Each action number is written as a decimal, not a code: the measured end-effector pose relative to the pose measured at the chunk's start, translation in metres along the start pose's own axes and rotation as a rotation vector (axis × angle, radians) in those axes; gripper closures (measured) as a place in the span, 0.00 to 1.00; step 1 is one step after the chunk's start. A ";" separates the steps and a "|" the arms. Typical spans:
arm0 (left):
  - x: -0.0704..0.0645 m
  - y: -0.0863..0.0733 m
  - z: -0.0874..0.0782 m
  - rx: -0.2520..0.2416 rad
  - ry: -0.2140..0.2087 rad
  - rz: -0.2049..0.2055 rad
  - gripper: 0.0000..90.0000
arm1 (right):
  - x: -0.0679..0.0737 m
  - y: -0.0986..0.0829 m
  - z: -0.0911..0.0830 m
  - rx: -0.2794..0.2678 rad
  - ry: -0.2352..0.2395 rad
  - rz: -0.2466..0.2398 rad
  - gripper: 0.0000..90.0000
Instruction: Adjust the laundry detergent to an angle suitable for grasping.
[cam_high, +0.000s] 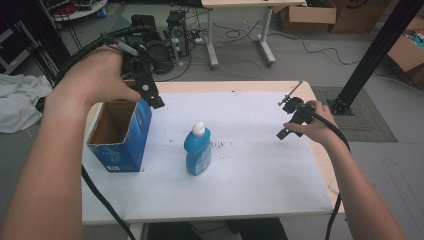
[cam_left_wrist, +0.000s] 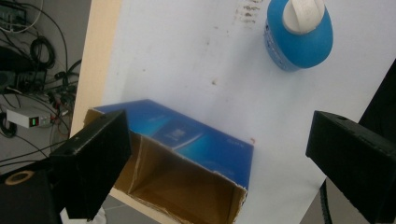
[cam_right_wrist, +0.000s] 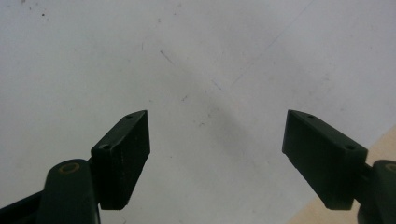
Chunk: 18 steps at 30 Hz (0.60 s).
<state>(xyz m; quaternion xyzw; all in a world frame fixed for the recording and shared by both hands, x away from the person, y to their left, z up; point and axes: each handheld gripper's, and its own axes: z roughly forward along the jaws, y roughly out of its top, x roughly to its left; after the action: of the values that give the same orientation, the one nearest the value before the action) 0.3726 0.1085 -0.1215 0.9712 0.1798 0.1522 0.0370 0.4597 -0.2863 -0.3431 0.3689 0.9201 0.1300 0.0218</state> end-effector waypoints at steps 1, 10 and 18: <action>0.000 0.000 0.000 0.000 0.000 0.000 0.08 | 0.000 0.000 0.000 0.000 0.000 0.000 0.26; 0.002 0.003 -0.002 -0.003 0.001 -0.002 0.08 | -0.002 -0.002 -0.002 -0.004 0.004 -0.001 0.26; 0.001 0.004 -0.002 -0.005 0.002 0.001 0.08 | -0.001 -0.002 -0.004 -0.009 0.003 -0.008 0.26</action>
<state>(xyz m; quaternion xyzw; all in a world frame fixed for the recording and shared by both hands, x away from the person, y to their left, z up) 0.3743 0.1051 -0.1186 0.9711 0.1787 0.1536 0.0393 0.4586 -0.2895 -0.3393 0.3651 0.9209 0.1348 0.0226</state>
